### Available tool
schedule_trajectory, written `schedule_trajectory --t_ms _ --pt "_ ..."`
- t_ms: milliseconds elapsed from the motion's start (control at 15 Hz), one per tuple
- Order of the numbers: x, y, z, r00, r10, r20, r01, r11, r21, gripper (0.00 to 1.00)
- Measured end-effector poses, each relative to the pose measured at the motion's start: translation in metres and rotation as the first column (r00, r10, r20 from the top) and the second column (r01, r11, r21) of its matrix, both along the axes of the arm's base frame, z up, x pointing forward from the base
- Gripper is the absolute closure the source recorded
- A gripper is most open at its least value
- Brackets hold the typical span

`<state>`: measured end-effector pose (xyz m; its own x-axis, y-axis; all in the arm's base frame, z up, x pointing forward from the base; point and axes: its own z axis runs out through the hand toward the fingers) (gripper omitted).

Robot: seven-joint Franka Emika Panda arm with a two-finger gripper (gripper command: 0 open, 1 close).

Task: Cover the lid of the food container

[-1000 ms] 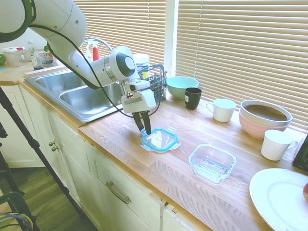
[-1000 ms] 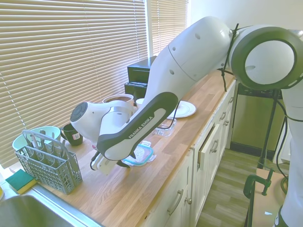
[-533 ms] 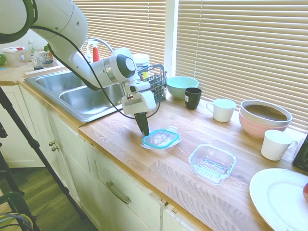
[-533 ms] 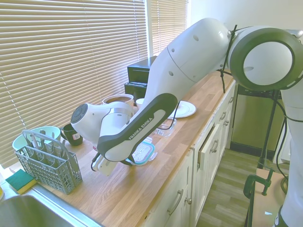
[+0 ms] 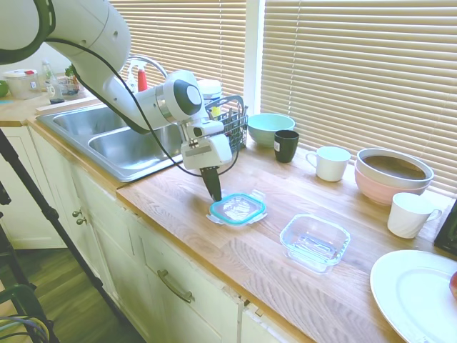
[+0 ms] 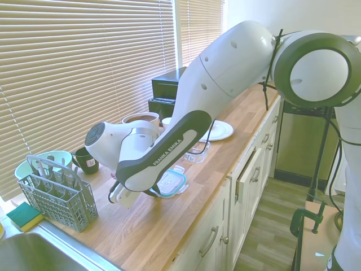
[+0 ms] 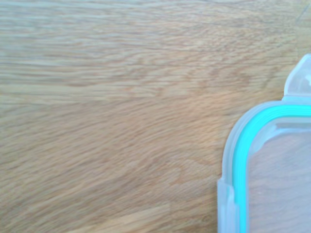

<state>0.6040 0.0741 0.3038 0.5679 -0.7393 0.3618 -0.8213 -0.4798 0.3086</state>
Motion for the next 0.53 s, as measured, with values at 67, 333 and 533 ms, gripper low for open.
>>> schedule_trajectory --t_ms 67,333,533 --pt "0.000 0.000 0.001 1.000 -0.001 0.002 0.001 1.000 0.008 1.00" --pt "-0.001 0.001 0.009 1.000 0.001 0.019 -0.002 0.999 0.054 1.00" --pt "-0.010 0.002 0.024 0.999 0.007 0.038 -0.010 0.997 0.079 1.00"
